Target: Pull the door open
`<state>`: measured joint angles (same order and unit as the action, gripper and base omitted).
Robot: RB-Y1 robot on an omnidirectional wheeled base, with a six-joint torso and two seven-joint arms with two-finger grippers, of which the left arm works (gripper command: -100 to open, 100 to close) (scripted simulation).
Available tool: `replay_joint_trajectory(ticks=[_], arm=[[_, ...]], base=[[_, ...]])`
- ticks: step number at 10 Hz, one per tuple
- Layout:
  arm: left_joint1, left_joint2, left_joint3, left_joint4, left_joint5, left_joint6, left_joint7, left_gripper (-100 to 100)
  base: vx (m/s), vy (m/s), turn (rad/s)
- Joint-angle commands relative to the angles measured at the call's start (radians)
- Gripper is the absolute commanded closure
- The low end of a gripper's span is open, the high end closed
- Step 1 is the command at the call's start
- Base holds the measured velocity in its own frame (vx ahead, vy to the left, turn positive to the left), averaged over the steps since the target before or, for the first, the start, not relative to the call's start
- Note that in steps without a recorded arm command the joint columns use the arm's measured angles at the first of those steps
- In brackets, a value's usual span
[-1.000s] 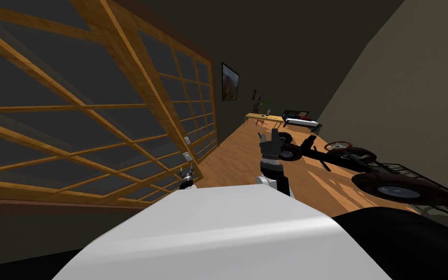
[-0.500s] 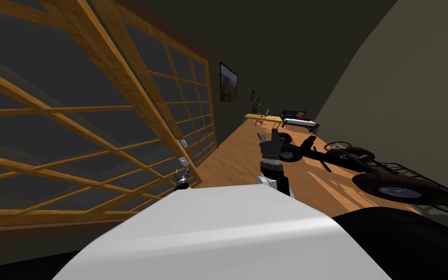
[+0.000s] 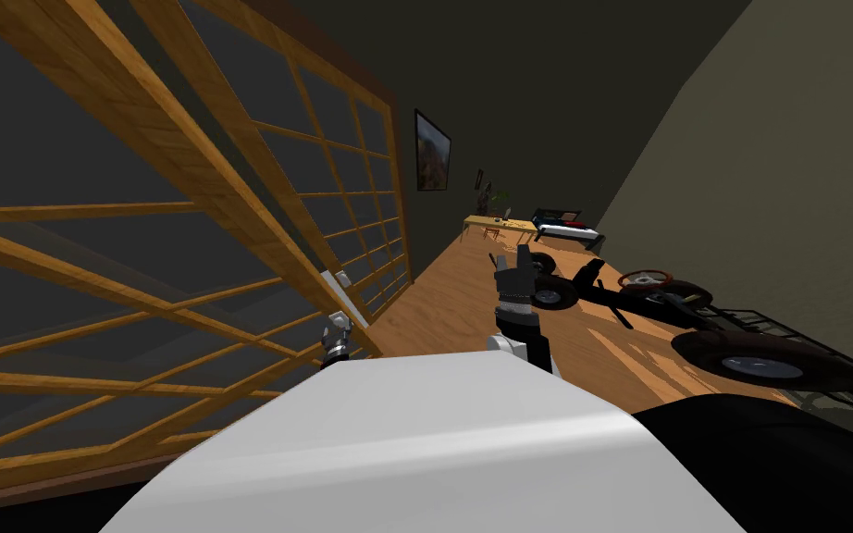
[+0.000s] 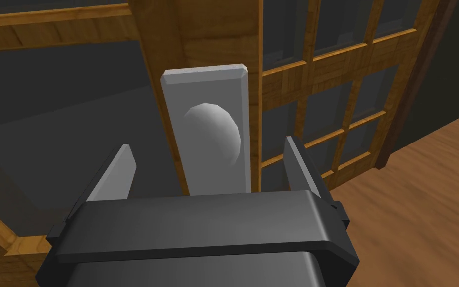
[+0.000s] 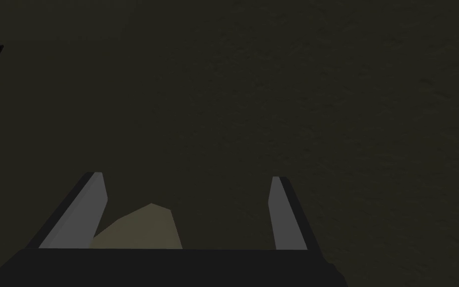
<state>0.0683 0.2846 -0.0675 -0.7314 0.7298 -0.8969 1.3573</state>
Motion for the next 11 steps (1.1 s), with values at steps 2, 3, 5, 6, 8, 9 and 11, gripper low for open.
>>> replay_joint_trajectory(ticks=[2, 3, 5, 6, 8, 9, 11], arm=[[0.014, 0.017, 0.003, -0.011, 0.004, 0.002, 0.015, -100], [0.014, 0.017, 0.003, -0.011, 0.004, 0.002, 0.015, 100], [0.014, 0.017, 0.003, -0.011, 0.004, 0.002, 0.015, 100], [0.014, 0.017, 0.003, -0.011, 0.004, 0.002, 0.015, 100], [0.014, 0.017, 0.003, -0.011, 0.004, 0.002, 0.015, 100], [0.018, 0.023, -0.016, -0.019, -0.005, 0.005, 0.027, 100], [0.023, 0.030, -0.038, -0.030, -0.015, 0.007, 0.043, 100]], base=[[0.146, -0.001, -0.034], [-0.019, 0.002, 0.016], [-0.031, 0.004, -0.005], [-0.012, 0.001, -0.008], [0.000, 0.000, 0.000], [-0.135, -0.001, -0.059], [-0.216, -0.001, -0.076]])
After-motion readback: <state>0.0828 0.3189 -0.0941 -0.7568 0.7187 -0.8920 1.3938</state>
